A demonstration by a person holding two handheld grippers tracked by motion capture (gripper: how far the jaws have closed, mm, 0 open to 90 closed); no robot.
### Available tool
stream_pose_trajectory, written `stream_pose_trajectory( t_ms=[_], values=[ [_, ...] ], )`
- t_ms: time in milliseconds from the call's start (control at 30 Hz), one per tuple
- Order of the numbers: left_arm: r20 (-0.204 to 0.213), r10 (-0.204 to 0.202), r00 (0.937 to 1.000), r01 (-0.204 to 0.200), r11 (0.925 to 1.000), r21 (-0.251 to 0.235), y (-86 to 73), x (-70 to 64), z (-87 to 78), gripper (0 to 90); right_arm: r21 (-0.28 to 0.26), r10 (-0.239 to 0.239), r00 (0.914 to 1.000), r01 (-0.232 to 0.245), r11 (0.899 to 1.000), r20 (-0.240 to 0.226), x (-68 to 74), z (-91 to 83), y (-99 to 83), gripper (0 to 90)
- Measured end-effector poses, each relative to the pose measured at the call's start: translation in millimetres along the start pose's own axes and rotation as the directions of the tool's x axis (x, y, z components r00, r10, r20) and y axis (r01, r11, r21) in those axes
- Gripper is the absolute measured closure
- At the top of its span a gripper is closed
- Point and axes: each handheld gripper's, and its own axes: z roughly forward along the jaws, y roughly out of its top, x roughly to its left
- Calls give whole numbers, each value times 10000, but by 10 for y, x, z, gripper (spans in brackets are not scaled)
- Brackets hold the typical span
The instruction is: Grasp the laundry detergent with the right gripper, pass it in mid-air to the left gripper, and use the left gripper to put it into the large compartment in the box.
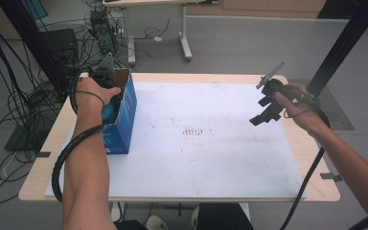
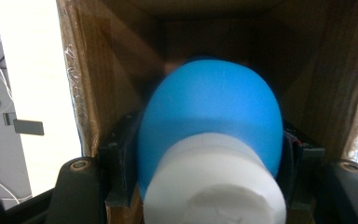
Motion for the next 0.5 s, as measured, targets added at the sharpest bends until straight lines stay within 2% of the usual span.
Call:
stream_pose_trajectory(
  t_ms=[500],
  values=[
    [5, -31, 10000, 31, 10000, -50, 0, 5, -3, 354, -24, -18, 10000, 18, 10000, 24, 5, 3, 2, 36]
  ],
)
